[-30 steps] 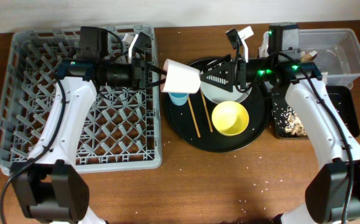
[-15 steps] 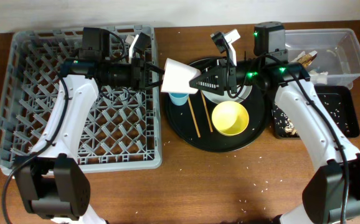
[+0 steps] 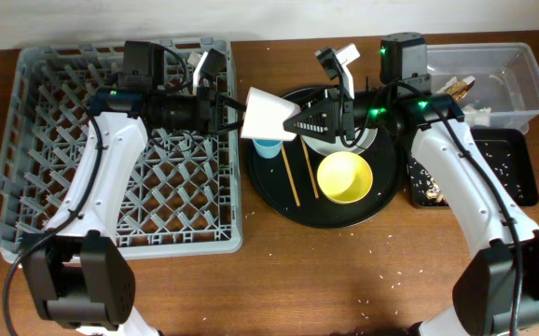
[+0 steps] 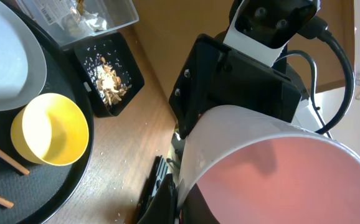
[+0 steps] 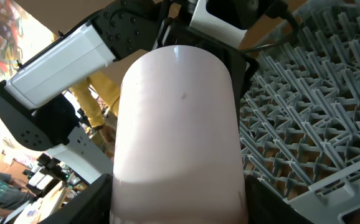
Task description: Sort waste into correct bins and load items into the dishwasher rack
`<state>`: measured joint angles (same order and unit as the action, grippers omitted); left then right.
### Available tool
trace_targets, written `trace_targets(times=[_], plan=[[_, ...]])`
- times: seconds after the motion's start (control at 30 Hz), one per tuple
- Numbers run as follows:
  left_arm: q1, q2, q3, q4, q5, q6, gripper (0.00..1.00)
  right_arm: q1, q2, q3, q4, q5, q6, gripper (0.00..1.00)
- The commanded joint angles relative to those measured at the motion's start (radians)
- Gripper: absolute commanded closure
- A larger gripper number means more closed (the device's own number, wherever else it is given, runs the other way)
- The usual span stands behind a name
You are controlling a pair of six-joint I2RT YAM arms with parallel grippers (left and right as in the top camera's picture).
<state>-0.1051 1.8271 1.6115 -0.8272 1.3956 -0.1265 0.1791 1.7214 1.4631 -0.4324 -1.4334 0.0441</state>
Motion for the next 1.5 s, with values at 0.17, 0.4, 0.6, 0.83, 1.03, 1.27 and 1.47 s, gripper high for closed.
trace_targets(times=[0.17, 0.4, 0.6, 0.83, 1.03, 1.27, 1.47], plan=[[-0.005, 0.004, 0.008, 0.004, -0.002, 0.009, 1.00, 0.010, 0.008, -0.001, -0.047, 0.138, -0.011, 0.05], [-0.006, 0.003, 0.008, 0.004, -0.057, 0.009, 1.00, 0.009, 0.008, -0.001, -0.076, 0.190, -0.014, 0.07], [-0.006, 0.003, 0.008, 0.004, -0.057, 0.009, 1.00, 0.011, 0.008, -0.001, -0.068, 0.189, -0.014, 0.13], [-0.006, 0.003, 0.008, 0.004, -0.058, 0.009, 1.00, 0.011, 0.008, -0.001, -0.065, 0.189, -0.014, 0.24], [-0.006, 0.004, 0.008, 0.005, -0.058, 0.009, 0.94, 0.011, 0.008, -0.001, -0.065, 0.188, -0.013, 0.47], [-0.006, 0.004, 0.008, 0.005, -0.058, 0.009, 0.75, 0.011, 0.008, -0.001, -0.064, 0.185, -0.010, 0.52], [-0.019, 0.003, 0.008, 0.005, -0.057, 0.009, 1.00, 0.051, 0.008, -0.001, -0.008, 0.155, 0.001, 0.36]])
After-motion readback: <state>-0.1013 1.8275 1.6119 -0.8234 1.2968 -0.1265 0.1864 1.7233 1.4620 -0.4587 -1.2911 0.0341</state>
